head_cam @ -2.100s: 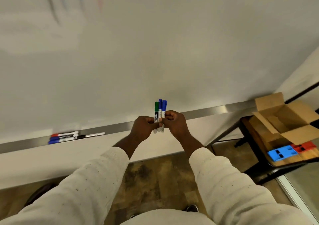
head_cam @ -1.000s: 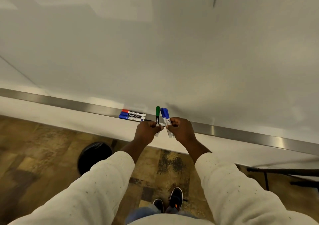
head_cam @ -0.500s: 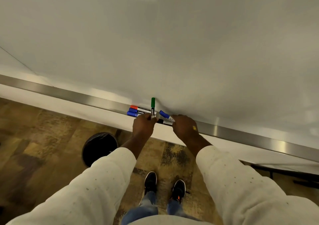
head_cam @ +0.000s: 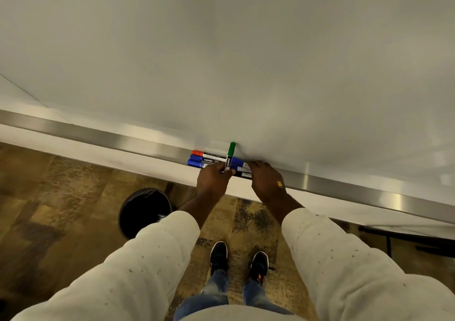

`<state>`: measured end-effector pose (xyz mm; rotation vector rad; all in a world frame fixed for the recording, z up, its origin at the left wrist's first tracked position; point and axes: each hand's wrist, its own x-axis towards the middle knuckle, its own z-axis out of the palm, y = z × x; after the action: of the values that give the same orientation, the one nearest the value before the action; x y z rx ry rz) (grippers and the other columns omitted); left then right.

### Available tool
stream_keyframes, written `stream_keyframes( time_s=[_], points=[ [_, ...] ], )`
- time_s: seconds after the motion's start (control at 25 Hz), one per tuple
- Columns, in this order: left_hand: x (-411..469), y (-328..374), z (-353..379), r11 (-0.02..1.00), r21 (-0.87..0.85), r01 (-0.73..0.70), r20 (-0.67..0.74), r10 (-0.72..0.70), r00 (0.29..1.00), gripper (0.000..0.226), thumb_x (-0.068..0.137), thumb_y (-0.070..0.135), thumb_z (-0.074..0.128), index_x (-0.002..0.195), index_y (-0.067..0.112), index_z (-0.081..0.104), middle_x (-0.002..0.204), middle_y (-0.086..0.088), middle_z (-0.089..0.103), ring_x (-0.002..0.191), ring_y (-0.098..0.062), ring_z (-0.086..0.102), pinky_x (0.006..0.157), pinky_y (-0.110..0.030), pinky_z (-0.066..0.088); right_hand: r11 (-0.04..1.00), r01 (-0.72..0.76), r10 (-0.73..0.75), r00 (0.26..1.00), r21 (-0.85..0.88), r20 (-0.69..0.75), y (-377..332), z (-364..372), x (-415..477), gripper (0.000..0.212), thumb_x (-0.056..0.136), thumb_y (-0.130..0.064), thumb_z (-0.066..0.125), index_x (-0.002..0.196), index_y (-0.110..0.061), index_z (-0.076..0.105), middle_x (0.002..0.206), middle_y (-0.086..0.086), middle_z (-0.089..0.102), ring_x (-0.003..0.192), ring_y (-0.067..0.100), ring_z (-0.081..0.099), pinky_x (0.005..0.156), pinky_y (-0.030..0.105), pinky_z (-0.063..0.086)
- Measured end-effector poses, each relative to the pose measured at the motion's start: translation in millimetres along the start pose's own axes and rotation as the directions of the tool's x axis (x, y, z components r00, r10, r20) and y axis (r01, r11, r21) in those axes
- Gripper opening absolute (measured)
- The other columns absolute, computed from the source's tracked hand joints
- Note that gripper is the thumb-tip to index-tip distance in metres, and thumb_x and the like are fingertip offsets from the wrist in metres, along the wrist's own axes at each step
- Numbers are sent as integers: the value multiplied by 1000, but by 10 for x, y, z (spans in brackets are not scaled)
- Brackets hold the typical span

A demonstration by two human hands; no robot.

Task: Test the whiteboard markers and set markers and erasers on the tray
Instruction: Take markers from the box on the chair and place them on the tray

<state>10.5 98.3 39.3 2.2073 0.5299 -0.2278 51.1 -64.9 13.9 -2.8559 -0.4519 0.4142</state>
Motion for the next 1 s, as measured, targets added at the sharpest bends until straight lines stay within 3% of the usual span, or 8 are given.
stream_keyframes(
  time_s=[0.12,0.36,0.52,0.6,0.72,0.88,1.0],
  points=[
    [1,3,5,1000,-14,7,0,-7,1000,19,90,39,65,98,23,71,85,10,70,78,-8,62,71,-29,50,1000,7,-7,1000,13,-3,47,-16,-26,52,90,-8,56,140,-22,48,137,1,55,123,24,50,97,37,46],
    [-54,47,30,999,-37,20,4,-20,1000,22,89,40,66,100,21,72,84,9,70,76,-8,61,62,-23,42,990,39,-26,995,134,-91,73,52,-106,52,88,-1,57,138,-17,53,140,4,52,126,26,48,101,37,43],
    [-132,94,152,999,-33,13,86,-10,996,25,89,40,66,107,24,72,93,5,73,83,-11,64,75,-28,49,926,105,-16,971,364,-238,29,-4,-211,32,99,-23,50,127,-14,61,123,6,64,109,24,59,93,34,46],
    [-181,165,274,999,34,-41,138,36,990,23,90,41,65,103,24,73,91,6,73,82,-11,65,73,-27,48,873,94,27,971,479,-239,36,-100,-274,33,100,-34,47,123,-17,64,116,4,68,103,21,61,88,31,47],
    [-269,320,442,991,86,-105,191,87,978,22,93,35,60,101,19,73,92,2,73,83,-14,66,73,-26,48,814,24,108,975,580,-192,105,-215,-348,28,96,-36,57,115,-18,68,108,0,72,95,16,64,85,29,50],
    [-296,504,620,969,156,-194,264,148,953,25,92,36,60,109,20,72,104,0,73,96,-18,67,81,-27,49,805,11,163,957,593,-239,328,-294,-427,25,93,-32,60,113,-19,68,104,-1,71,92,15,64,83,32,51],
    [-265,596,670,981,138,-136,149,115,982,43,87,46,65,126,27,63,123,5,67,110,-15,63,92,-30,48,905,12,148,928,425,-341,618,-297,-471,26,93,-23,58,116,-16,67,103,4,67,91,23,63,78,34,49]
  ],
)
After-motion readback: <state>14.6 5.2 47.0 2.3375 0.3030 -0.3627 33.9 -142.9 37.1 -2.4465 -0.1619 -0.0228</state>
